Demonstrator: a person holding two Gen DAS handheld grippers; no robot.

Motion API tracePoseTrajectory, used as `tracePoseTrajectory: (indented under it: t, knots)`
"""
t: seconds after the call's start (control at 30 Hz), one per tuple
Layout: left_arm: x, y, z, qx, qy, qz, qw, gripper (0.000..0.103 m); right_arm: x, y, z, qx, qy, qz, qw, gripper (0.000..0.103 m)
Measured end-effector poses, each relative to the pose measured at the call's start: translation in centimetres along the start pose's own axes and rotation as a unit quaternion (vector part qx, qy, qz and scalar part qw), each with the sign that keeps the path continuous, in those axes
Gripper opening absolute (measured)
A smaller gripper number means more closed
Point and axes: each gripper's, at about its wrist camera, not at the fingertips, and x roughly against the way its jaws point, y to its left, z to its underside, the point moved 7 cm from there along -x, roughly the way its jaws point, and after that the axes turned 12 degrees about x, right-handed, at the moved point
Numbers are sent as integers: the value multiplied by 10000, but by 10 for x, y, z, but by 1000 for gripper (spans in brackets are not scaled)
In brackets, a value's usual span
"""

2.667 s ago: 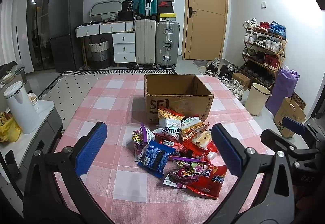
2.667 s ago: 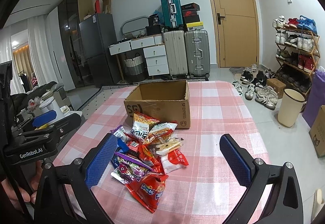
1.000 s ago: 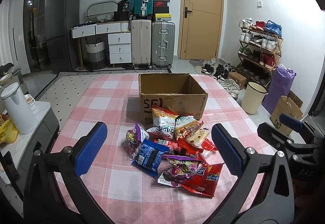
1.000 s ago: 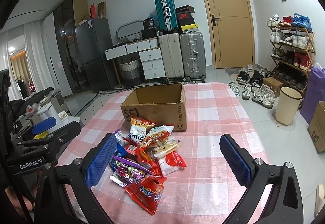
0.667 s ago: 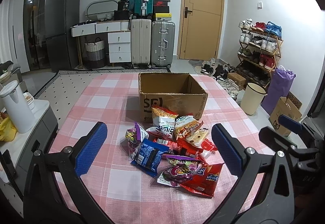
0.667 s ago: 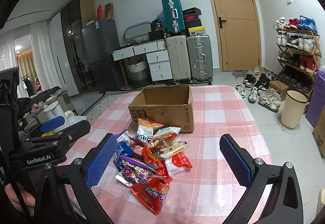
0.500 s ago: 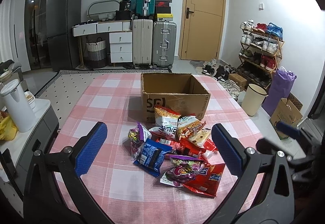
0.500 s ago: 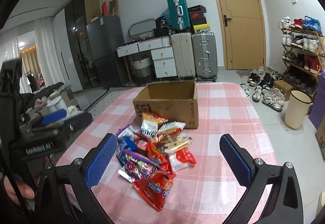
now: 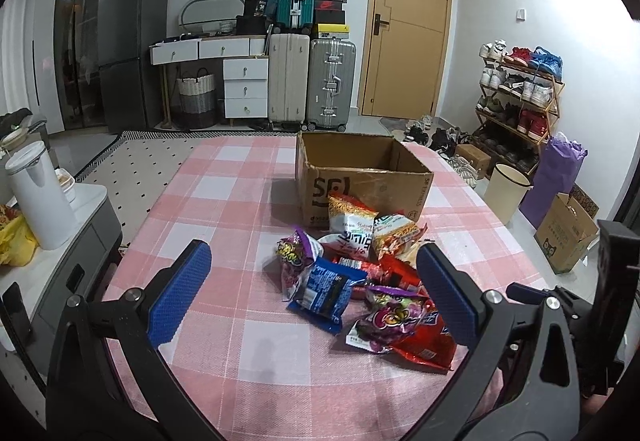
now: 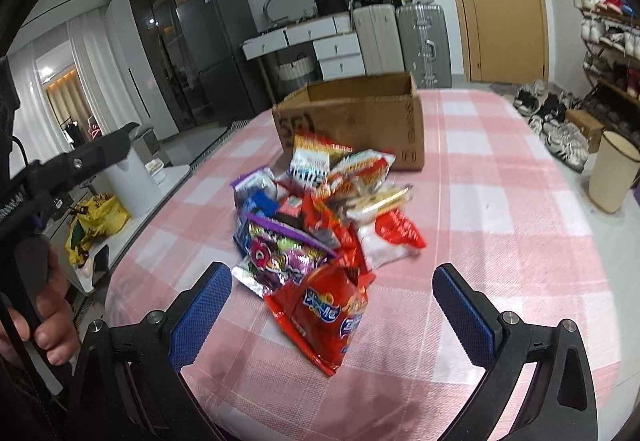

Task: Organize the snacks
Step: 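Grasp the red chip bag with the right gripper while the left gripper approaches the purple candy bag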

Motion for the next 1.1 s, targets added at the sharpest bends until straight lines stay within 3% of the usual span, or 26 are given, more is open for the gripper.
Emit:
tracePoseTrajectory:
  t: [0.57, 0.63, 0.7, 0.77, 1.0, 1.1]
  knots:
    - [-31, 39, 13, 277, 258, -301, 9988, 102, -55, -2, 22, -285, 396, -643, 9967, 101]
    - [-36, 43, 14, 322, 308, -319, 9985, 102, -59, -1, 23, -260, 435, -677, 9964, 82]
    - [-40, 45, 16, 332, 356, -326, 9983, 102, -66, -1, 26, -250, 549, -712, 9956, 72]
    - [-44, 45, 17, 320, 394, -326, 9982, 102, -70, -1, 29, -319, 618, -760, 9947, 71]
    - [-50, 45, 24, 299, 505, -385, 9975, 102, -76, 1, 38, -420, 663, -1192, 9898, 48]
    - [-51, 45, 25, 290, 545, -395, 9973, 102, -73, 2, 37, -441, 610, -1280, 9889, 45]
